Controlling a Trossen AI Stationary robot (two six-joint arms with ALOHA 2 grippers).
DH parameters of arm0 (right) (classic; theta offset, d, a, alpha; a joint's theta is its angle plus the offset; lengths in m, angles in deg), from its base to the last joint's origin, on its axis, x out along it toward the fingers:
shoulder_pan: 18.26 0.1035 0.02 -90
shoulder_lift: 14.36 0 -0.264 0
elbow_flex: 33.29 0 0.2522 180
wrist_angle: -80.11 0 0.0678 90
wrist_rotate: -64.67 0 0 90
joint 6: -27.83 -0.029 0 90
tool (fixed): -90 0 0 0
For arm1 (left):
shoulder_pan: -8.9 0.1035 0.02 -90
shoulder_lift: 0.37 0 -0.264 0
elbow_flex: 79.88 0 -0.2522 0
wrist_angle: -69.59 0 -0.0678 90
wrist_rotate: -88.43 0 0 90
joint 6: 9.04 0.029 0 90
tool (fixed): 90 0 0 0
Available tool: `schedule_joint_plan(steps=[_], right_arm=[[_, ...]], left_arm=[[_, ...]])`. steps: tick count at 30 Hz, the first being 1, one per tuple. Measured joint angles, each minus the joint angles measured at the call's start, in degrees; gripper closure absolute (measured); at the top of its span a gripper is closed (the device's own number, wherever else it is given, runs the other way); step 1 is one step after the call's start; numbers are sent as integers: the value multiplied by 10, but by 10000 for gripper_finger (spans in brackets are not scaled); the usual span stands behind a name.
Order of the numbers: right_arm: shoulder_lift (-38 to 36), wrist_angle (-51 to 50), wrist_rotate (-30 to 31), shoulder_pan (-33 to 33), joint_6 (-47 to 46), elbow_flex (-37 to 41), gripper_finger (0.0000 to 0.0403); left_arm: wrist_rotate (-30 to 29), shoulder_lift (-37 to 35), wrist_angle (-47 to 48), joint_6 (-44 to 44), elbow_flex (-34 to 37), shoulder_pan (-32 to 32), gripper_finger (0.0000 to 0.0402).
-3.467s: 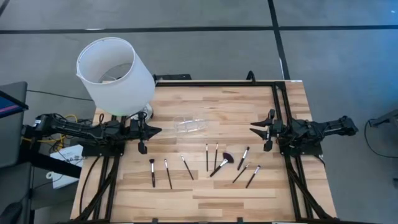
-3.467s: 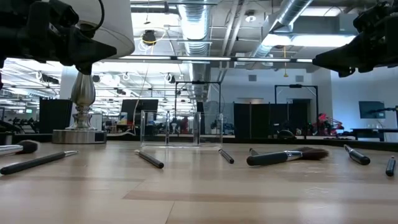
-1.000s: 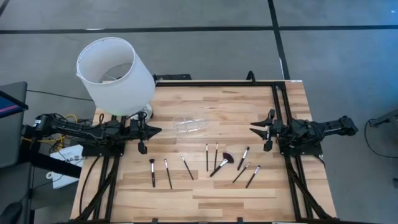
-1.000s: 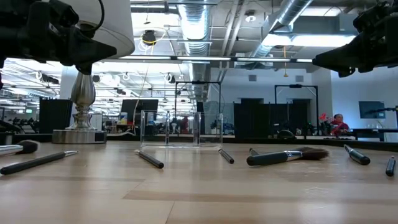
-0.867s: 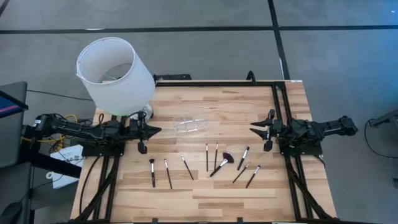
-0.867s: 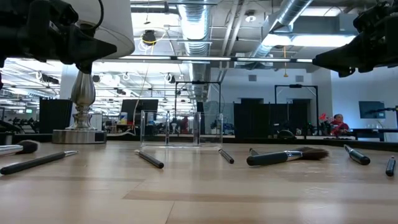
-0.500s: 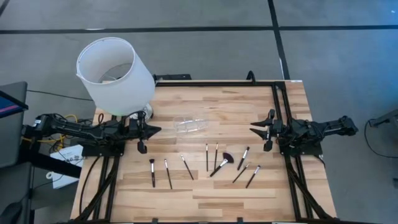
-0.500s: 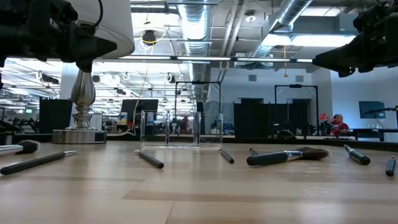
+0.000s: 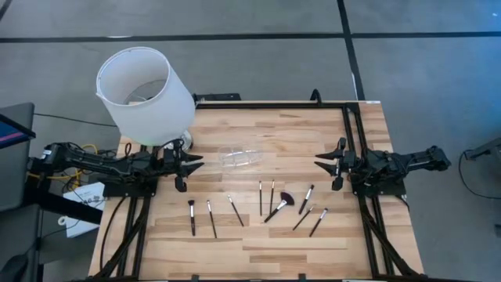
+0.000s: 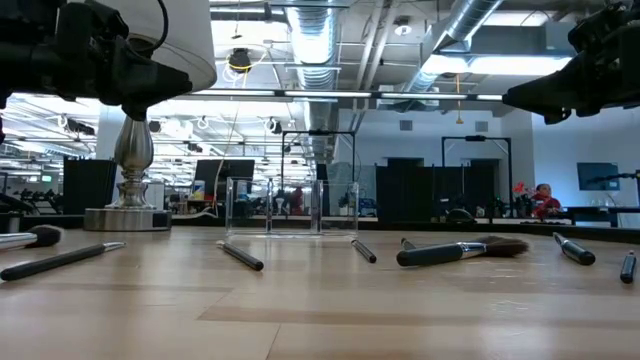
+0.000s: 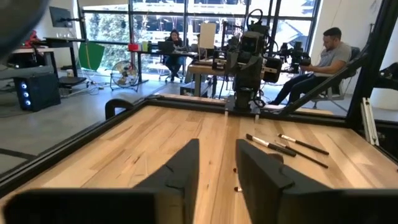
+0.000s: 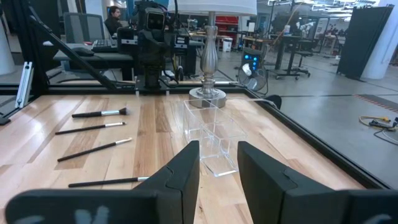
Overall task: Put items in baskets/containers
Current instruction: Put the right black foundation brush into the transparent organizer
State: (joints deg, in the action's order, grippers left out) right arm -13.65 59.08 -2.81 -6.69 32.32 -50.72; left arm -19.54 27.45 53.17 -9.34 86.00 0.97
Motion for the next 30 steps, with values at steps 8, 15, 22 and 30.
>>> schedule_joint_plan(steps=[8,15,22,30], right_arm=[[0,0,0,0,0,0,301],[0,75,0,1,-15,3,301],[0,132,-1,7,-105,3,301],[43,212,-185,-4,-105,1,300]], left_arm=[[0,1,-3,0,0,0,253],[0,1,-8,0,0,0,254],[-29,1,-15,0,0,1,254],[-41,1,-26,45,0,0,254]])
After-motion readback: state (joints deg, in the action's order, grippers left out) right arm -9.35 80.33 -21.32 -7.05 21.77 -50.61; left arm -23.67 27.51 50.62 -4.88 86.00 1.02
